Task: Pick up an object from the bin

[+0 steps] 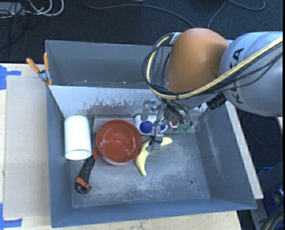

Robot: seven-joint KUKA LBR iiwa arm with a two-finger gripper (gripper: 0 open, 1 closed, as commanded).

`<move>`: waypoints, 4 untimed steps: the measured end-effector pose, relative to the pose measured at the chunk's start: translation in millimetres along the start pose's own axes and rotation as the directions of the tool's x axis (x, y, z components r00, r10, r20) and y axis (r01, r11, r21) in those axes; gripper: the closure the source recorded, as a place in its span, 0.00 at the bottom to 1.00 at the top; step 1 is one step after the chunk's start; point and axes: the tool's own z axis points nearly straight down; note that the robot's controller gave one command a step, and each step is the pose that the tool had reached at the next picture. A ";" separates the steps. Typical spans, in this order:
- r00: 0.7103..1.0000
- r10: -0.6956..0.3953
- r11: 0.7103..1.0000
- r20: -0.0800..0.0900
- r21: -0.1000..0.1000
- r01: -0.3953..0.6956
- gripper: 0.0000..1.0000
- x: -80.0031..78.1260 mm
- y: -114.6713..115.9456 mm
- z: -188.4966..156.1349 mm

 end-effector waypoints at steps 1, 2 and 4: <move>1.000 0.001 1.000 0.007 -0.001 -0.001 0.00 -1.0 -0.2 -4.2; 0.997 -0.081 0.997 0.009 0.000 0.081 0.00 7.9 -7.6 64.4; 0.964 -0.266 0.964 0.007 0.000 0.266 0.00 -2.4 -38.0 97.2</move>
Offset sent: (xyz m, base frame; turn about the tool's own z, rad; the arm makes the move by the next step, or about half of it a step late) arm -0.0238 -0.0200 -0.1616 -0.1977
